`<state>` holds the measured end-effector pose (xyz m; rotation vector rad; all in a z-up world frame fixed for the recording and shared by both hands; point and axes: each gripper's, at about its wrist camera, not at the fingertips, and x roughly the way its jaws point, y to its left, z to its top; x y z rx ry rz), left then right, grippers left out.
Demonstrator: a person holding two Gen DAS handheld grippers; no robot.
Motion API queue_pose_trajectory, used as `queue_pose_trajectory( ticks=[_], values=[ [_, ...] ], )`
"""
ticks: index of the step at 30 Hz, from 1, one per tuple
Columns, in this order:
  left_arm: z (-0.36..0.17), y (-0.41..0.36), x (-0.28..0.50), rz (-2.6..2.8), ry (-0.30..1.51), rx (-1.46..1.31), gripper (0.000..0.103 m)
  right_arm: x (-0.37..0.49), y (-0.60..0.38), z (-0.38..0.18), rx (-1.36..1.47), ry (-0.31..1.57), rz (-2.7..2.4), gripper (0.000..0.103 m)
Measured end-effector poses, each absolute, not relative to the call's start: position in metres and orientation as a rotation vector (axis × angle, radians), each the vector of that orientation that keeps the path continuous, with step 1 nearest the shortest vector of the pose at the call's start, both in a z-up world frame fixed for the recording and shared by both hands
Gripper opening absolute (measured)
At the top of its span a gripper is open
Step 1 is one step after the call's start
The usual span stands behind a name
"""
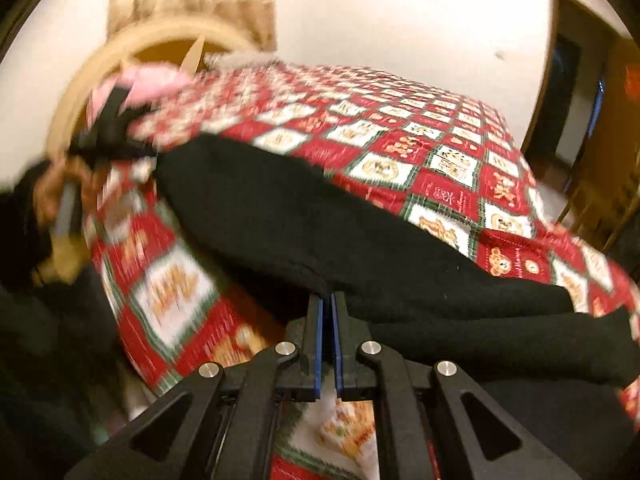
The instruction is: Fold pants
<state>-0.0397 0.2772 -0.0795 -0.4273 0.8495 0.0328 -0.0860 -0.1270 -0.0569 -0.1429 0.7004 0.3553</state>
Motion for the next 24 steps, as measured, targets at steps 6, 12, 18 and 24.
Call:
queue_pose_trajectory(
  ticks=[6,12,18,24],
  values=[
    [-0.075,0.269,-0.053,0.075,0.871,-0.339,0.012,-0.053,-0.14,-0.043,0.071,0.699,0.382,0.005],
    [-0.06,0.281,-0.049,0.239,0.845,-0.205,0.043,-0.044,-0.149,-0.035,0.196,0.78,0.516,0.025],
    [-0.022,0.259,-0.046,0.192,0.724,-0.111,0.043,-0.06,-0.158,-0.01,0.175,0.723,0.57,0.058],
    [-0.037,0.195,-0.022,-0.011,0.72,-0.045,0.051,-0.064,-0.232,-0.005,0.258,0.707,0.087,0.058]
  ],
)
